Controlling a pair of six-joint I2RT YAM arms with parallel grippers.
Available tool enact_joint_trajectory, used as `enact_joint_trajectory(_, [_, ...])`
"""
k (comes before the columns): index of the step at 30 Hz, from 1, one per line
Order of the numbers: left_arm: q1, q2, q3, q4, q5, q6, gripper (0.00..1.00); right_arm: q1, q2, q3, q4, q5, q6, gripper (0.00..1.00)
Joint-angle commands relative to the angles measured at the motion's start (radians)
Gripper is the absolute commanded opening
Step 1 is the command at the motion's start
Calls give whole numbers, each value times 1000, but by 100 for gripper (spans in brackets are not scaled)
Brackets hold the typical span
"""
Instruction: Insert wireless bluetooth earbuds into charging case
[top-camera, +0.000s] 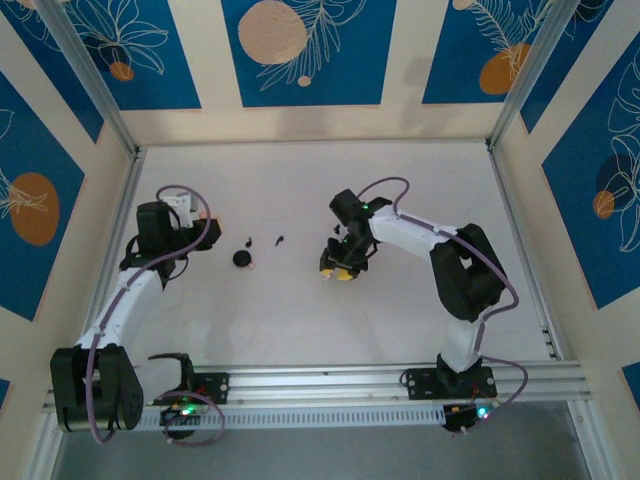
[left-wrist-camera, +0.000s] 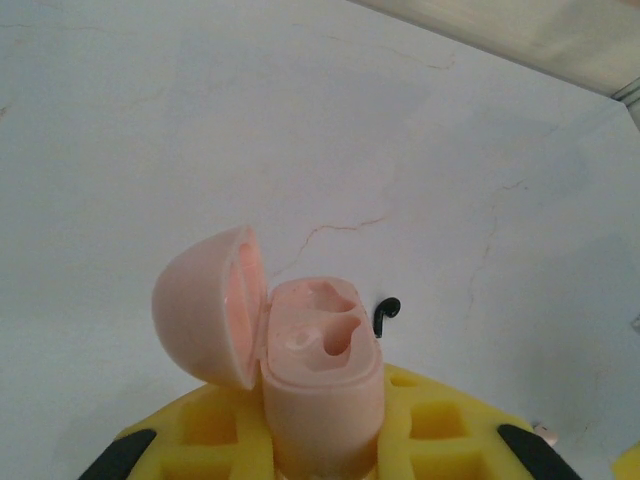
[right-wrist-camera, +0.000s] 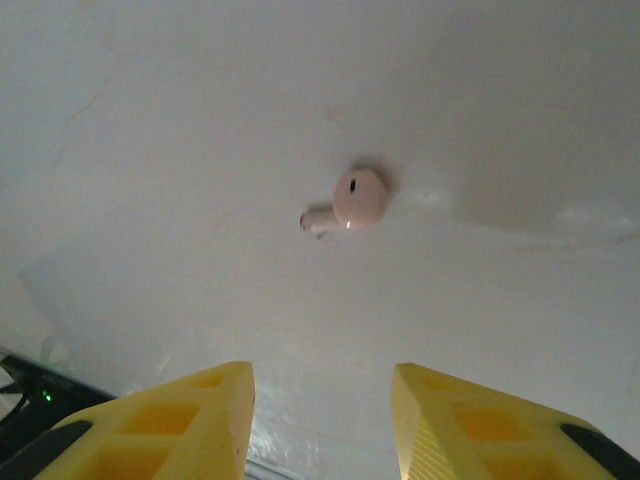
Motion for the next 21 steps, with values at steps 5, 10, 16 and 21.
enact_joint_trajectory(5, [5, -5, 17, 3, 23, 6, 17, -4, 67, 10, 48, -22, 36, 41])
enact_joint_trajectory(10, [5, -7, 19, 0, 19, 9, 17, -4, 105, 35, 51, -29, 23, 41])
enact_joint_trajectory(16, [4, -8, 19, -6, 15, 13, 17, -4, 145, 69, 66, -39, 10, 40])
enact_joint_trajectory(21, [5, -11, 22, -11, 15, 16, 17, -7, 185, 123, 66, -30, -18, 39])
